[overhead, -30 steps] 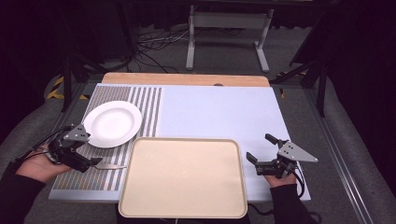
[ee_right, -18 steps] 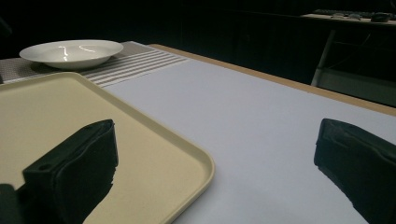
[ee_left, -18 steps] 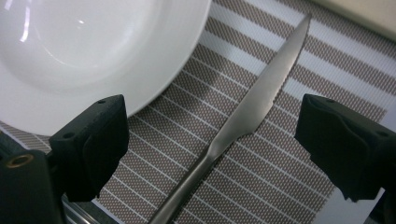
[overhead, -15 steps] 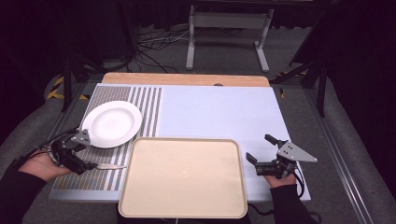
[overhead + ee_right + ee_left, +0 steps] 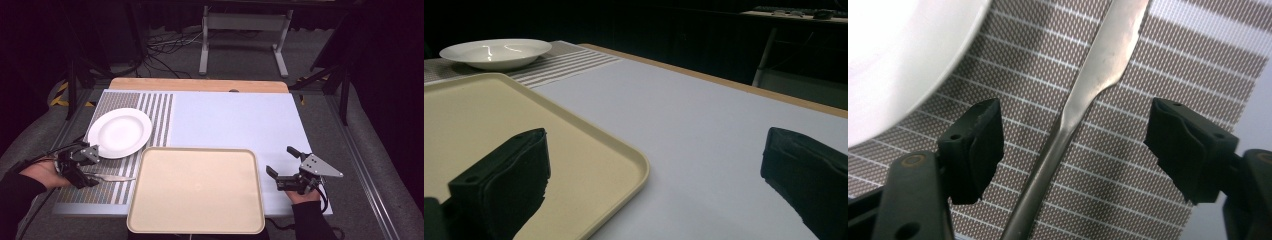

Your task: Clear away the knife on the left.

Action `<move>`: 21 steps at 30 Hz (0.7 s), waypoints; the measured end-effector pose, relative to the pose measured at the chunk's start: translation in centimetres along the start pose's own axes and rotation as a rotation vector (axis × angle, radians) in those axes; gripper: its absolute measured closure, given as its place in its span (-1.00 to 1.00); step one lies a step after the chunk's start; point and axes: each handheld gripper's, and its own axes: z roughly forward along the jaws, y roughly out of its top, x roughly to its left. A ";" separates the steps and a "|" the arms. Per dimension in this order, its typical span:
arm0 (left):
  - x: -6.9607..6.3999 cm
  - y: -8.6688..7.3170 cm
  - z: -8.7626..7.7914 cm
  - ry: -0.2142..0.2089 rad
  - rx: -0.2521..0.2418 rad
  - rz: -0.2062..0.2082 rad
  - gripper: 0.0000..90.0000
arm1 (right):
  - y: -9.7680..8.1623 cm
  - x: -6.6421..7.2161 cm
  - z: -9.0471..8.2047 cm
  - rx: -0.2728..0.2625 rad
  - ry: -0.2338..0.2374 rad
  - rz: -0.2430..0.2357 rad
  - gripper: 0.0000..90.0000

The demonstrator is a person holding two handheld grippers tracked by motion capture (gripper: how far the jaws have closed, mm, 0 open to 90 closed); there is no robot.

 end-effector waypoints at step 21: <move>0.7 2.3 0.8 -0.030 0.244 0.223 0.57 | -0.5 0.2 -2.1 -0.007 -0.034 0.013 -0.99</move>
